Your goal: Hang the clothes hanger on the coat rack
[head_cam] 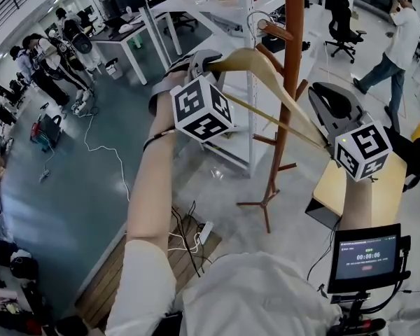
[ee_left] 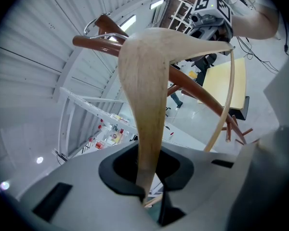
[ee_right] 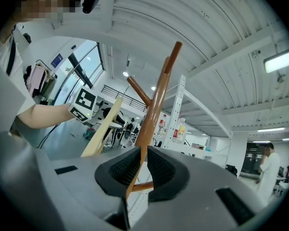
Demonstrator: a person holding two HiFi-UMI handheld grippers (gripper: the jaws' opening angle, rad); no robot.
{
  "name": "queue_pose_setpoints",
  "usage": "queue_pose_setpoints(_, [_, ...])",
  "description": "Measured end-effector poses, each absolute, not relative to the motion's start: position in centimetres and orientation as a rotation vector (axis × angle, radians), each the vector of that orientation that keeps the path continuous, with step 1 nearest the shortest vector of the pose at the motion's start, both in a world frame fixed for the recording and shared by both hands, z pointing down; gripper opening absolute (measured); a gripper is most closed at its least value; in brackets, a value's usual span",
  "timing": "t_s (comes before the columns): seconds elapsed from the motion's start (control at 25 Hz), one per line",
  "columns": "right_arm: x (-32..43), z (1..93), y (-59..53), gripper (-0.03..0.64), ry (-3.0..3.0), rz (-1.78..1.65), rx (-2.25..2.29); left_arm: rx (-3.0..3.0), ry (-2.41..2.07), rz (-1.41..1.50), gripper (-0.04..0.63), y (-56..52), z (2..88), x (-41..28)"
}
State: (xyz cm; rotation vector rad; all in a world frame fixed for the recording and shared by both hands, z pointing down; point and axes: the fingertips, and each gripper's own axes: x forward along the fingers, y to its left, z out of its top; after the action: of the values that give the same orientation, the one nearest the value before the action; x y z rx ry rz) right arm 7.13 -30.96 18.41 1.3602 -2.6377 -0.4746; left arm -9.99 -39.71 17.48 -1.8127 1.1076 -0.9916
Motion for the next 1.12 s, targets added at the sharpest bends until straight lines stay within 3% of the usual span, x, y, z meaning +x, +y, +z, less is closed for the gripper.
queue_pose_setpoints(1.12, [12.0, 22.1, -29.7, 0.048, -2.450, -0.419, 1.495, -1.931, 1.006, -0.939, 0.050, -41.3, 23.3, -4.4])
